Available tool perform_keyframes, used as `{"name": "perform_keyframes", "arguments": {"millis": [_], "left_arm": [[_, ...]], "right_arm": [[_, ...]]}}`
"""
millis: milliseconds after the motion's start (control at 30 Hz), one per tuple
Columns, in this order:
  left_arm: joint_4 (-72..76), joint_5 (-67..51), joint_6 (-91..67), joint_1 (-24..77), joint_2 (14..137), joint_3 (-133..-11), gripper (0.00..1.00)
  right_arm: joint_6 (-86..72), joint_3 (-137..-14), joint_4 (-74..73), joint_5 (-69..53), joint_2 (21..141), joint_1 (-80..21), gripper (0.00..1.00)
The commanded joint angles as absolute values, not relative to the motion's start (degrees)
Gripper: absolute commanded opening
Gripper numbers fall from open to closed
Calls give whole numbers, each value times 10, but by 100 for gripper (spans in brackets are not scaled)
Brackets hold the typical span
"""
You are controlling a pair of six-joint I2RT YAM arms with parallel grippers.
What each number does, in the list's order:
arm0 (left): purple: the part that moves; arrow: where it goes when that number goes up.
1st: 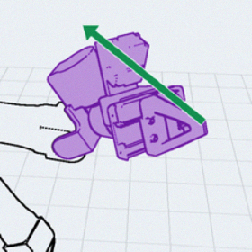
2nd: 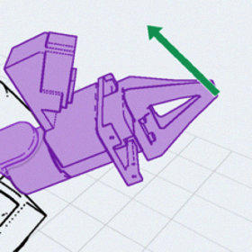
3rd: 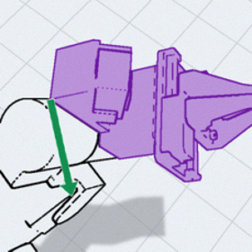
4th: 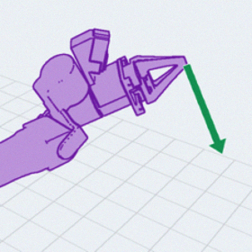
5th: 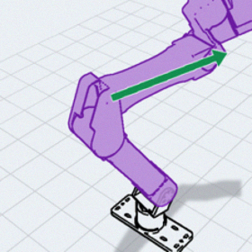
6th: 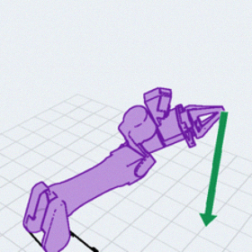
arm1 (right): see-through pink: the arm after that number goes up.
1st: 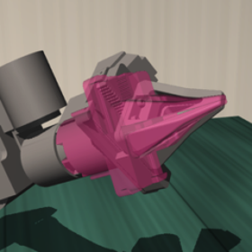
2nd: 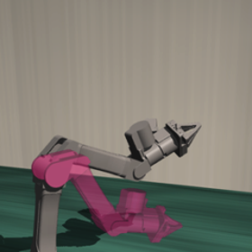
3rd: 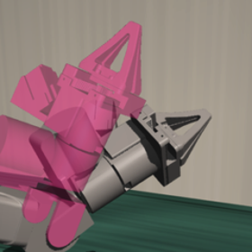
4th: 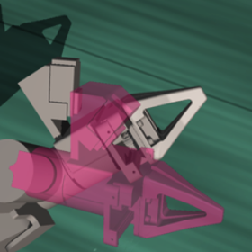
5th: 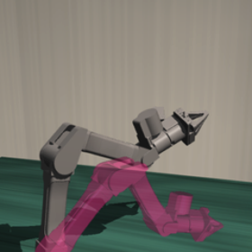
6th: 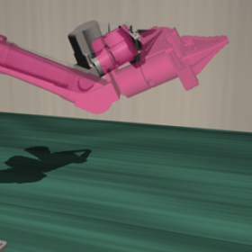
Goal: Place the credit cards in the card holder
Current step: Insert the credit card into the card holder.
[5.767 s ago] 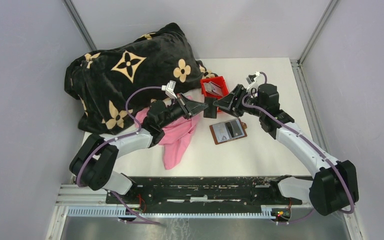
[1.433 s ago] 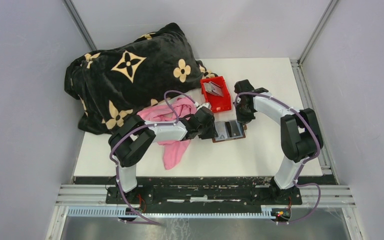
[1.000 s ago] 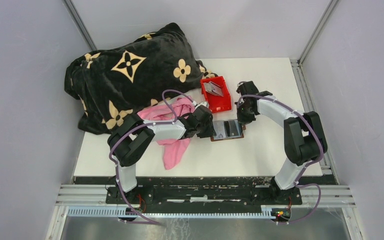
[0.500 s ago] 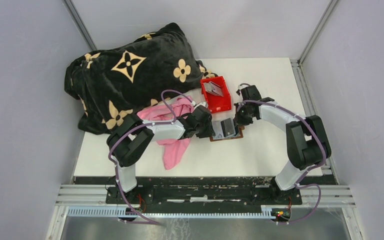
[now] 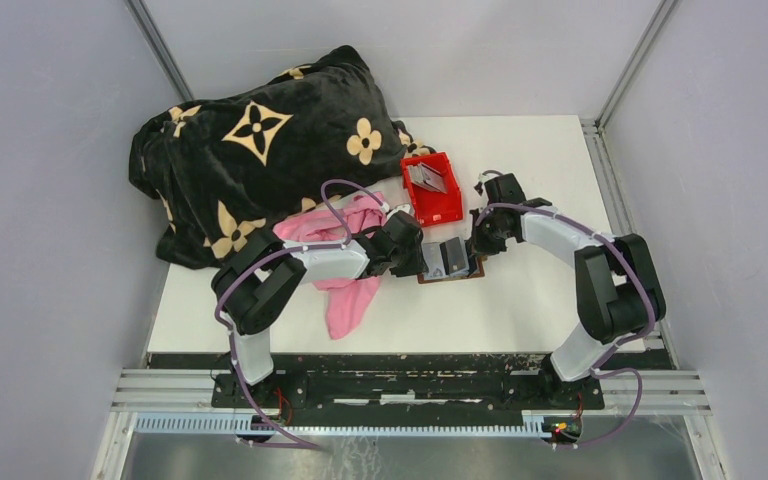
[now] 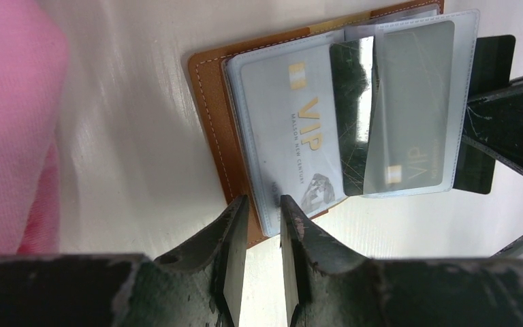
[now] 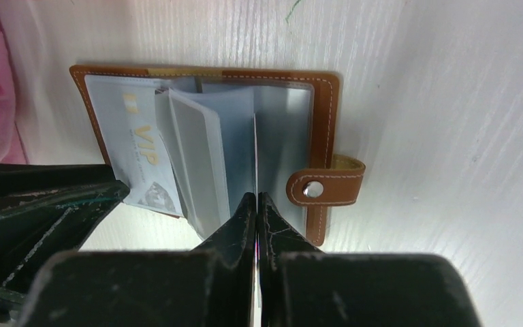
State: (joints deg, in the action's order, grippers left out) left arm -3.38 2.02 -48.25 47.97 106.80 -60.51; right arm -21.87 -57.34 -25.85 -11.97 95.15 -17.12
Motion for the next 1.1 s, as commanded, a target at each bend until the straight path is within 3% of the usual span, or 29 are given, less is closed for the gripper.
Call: {"name": "perform_keyframes", "arguments": {"millis": [0,1067], "left_arm": [[-125,54,-443,475,1071,-582,32],[-131,51,-434,475,1091,-601,31]], "right_arm": [[-216,-600,-302,-100,924,-174,1],[-227,-699,-339,-100,938,-229,1]]}}
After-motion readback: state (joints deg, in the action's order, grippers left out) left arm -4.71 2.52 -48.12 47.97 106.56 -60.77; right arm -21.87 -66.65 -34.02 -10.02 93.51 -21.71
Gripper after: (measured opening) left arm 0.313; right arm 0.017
